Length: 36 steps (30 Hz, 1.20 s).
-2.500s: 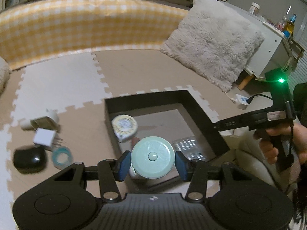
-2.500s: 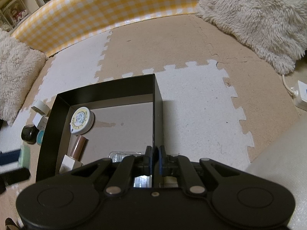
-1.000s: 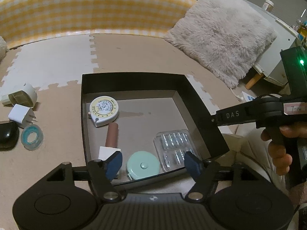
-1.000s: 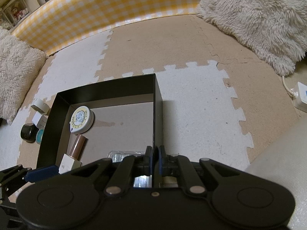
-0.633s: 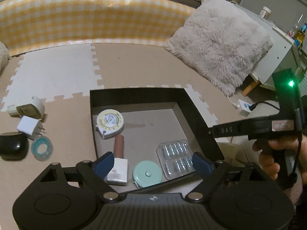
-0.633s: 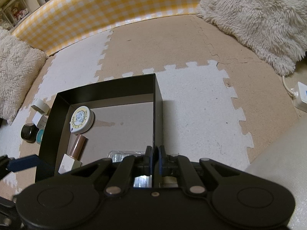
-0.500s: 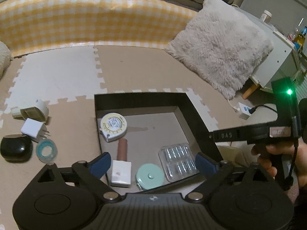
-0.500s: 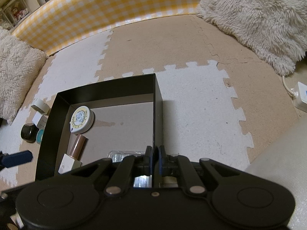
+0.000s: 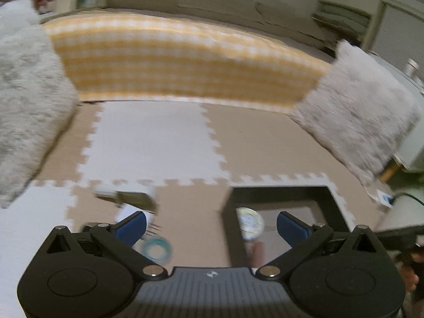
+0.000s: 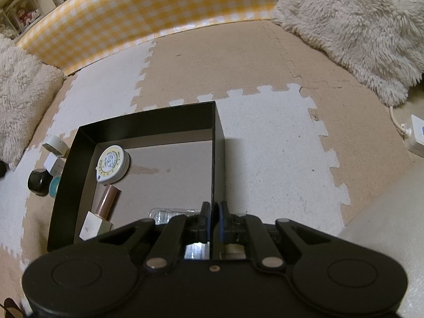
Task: Organize rigid objects
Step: 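Move the left tool back and grasp the black earbud case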
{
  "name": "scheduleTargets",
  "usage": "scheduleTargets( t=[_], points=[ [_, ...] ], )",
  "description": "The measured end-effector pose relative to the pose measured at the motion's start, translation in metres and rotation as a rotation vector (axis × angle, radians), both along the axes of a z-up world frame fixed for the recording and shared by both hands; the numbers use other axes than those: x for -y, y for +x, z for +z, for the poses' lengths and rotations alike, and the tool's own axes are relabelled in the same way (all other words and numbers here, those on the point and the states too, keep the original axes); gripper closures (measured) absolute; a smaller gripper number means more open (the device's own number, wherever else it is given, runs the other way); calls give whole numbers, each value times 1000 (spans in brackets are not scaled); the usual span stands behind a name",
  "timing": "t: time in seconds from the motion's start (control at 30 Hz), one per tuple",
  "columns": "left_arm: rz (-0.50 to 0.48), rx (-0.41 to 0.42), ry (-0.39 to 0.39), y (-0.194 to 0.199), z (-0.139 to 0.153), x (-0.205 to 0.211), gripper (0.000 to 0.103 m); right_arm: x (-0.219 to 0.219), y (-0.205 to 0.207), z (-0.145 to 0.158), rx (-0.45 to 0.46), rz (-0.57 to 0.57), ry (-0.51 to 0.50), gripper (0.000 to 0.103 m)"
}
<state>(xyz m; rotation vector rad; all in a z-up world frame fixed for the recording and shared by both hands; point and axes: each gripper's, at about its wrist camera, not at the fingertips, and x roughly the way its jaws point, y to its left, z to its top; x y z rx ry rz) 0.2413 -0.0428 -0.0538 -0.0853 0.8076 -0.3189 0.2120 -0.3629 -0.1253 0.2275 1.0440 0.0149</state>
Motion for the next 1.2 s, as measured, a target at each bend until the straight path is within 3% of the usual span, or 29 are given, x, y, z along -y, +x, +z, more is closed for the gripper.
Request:
scheduleTargets(
  t=[0.23,0.47,0.8,1.2],
  points=[
    [90,-18,24,17,-13,-34,0,0,0,1,1,5,-7,96],
    [146,-73,87,31,-46,-56,0,-1,0,1,4,8,-11,96],
    [105,-116,184,48,-94,-78,0,-2,-1,2,9,16,-18,97],
    [99,-80,176,61,-115,-79,0,-6,-2,1,8,31,-42,97]
  ],
)
